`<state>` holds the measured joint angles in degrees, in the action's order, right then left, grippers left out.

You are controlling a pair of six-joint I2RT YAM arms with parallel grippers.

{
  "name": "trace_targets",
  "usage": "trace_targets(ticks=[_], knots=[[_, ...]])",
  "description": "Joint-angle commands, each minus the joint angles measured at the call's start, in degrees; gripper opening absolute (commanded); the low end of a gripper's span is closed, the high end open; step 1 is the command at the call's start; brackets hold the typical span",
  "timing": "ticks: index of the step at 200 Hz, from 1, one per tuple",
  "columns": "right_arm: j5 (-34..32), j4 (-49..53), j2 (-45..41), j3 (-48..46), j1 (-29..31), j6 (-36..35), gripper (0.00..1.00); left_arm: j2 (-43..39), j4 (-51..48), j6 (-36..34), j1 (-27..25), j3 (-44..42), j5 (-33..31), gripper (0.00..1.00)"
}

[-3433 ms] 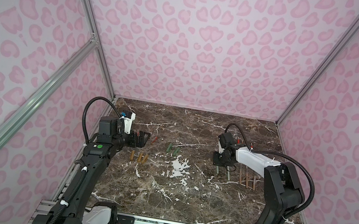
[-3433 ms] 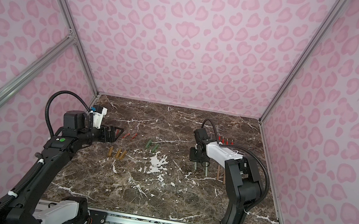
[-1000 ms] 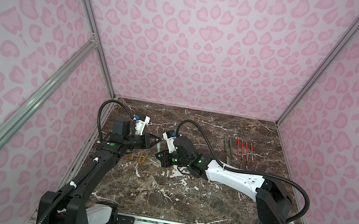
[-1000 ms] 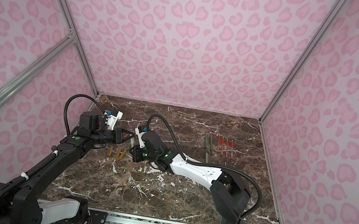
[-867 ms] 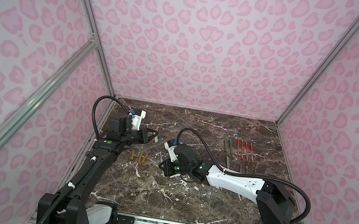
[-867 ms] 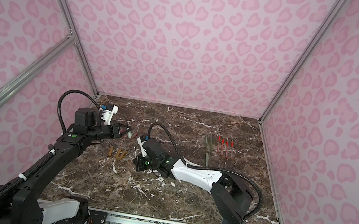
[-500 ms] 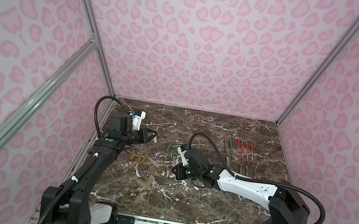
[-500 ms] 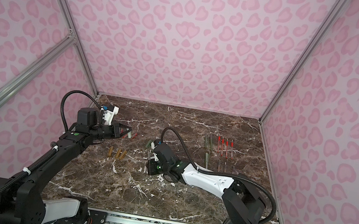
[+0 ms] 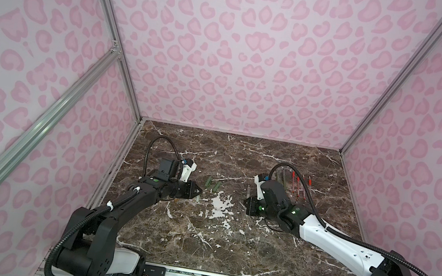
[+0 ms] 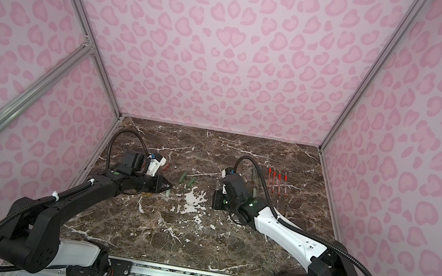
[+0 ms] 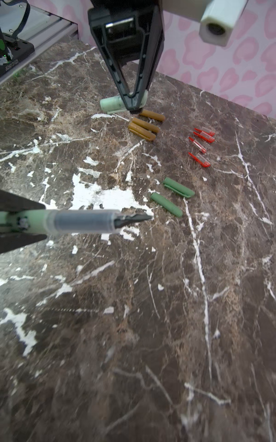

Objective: Open the pen caps
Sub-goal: 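Pull the pale green pen away from the left gripper with the right gripper, then set the pale green cap near the green caps while the right carries the pen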

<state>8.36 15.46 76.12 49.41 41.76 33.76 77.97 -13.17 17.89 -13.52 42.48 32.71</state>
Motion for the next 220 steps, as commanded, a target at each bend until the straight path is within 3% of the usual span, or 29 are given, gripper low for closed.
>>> trace_targets(ticks=[1,116,220], knots=[[-1.78,2.63,-2.70,-1.69,-1.83,-1.30,0.00,2.56,0.27,-0.71,-1.13,-0.20,-2.18,0.04],[-1.27,6.42,-13.42,-8.42,-10.29,-3.00,0.00,17.08,-1.73,0.96,-4.36,5.82,-5.74,0.05],[0.00,8.14,-13.71,-6.14,-15.27,-6.41,0.00,15.30,-4.60,1.52,-4.63,7.12,-8.91,0.35]])
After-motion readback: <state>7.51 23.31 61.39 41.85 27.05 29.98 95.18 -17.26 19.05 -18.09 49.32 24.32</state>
